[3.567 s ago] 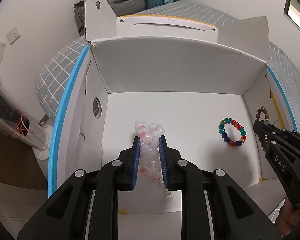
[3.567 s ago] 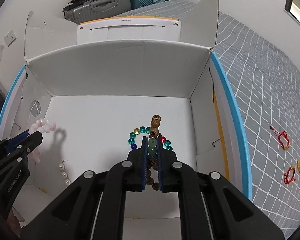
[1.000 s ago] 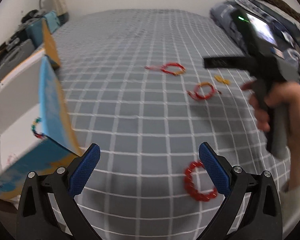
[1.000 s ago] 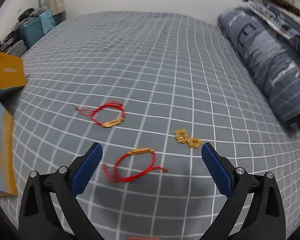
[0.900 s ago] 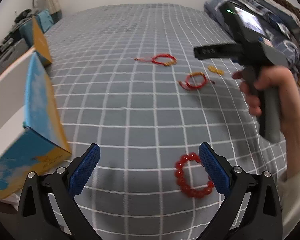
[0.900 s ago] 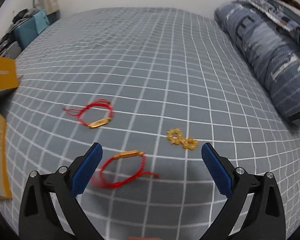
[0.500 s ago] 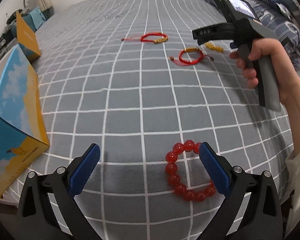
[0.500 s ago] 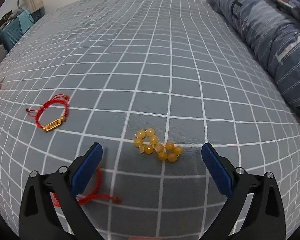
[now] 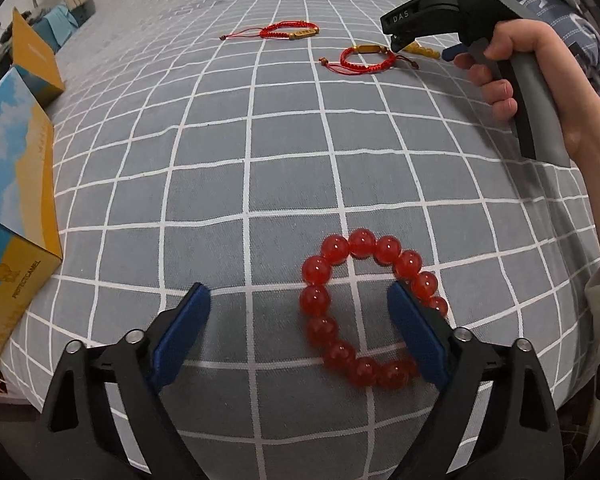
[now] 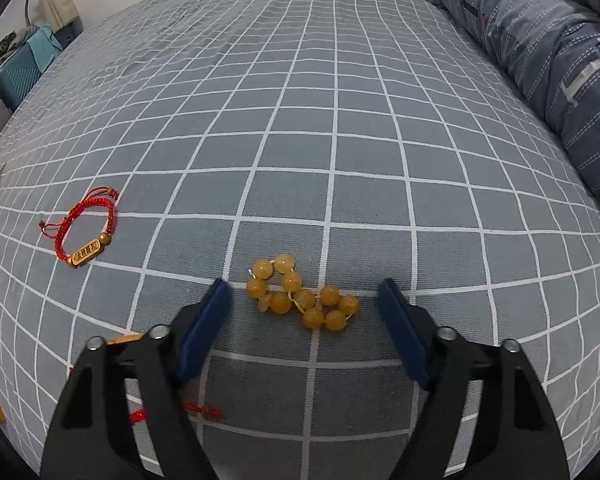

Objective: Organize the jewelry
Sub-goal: 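Grasp the red bead bracelet with the left tool while the right tool grasps the amber bead bracelet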

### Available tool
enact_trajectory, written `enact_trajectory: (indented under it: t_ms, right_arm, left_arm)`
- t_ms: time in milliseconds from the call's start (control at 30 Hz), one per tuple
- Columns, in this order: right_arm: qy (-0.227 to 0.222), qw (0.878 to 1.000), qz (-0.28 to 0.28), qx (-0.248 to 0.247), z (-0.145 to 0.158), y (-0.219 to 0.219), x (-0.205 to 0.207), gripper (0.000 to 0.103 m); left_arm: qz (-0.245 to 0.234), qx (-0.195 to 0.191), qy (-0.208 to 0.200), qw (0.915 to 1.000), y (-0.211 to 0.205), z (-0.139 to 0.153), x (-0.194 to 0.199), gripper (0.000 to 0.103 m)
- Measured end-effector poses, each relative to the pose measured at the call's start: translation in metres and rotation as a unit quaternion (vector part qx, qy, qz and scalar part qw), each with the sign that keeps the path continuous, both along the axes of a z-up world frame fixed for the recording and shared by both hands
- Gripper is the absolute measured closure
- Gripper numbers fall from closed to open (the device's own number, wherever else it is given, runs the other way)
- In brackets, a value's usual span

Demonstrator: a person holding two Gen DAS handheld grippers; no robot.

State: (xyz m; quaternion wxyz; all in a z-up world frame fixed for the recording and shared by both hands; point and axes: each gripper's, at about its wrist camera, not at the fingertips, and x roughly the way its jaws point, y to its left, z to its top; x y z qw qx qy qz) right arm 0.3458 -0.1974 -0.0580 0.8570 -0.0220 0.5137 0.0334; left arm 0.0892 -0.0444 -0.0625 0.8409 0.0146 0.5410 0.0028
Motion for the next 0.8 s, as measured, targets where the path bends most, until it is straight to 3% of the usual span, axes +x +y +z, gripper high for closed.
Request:
enact_trajectory:
  t_ms: [167,233,267,333,800]
  right_arm:
    - [0.003,1.0,0.006,-0.009,-0.001,0.005,0.001,0.066]
    - [0.003,1.0,0.007,-0.016,0.0,0.009,0.001,0.074]
    - [0.003,1.0,0.008,-0.019,0.0,0.01,0.001,0.081]
    - [0.001,1.0,0.007,-0.028,0.0,0.014,0.0,0.084]
    - [-0.012,1.0,0.0,-0.01,0.008,0.008,-0.007,0.085]
  left_arm:
    - [0.004,-0.002,-0.002,1.0,0.002,0.005,-0.006,0.043]
    - [0.005,0.001,-0.003,1.0,0.003,0.007,-0.006,0.057]
    - [0.005,0.001,-0.003,1.0,0.003,0.008,-0.004,0.068]
    - [0.005,-0.003,-0.004,1.0,0.004,0.011,-0.005,0.087]
    - [-0.006,-0.029,-0.019,0.9994,0.009,0.035,-0.005,0.09]
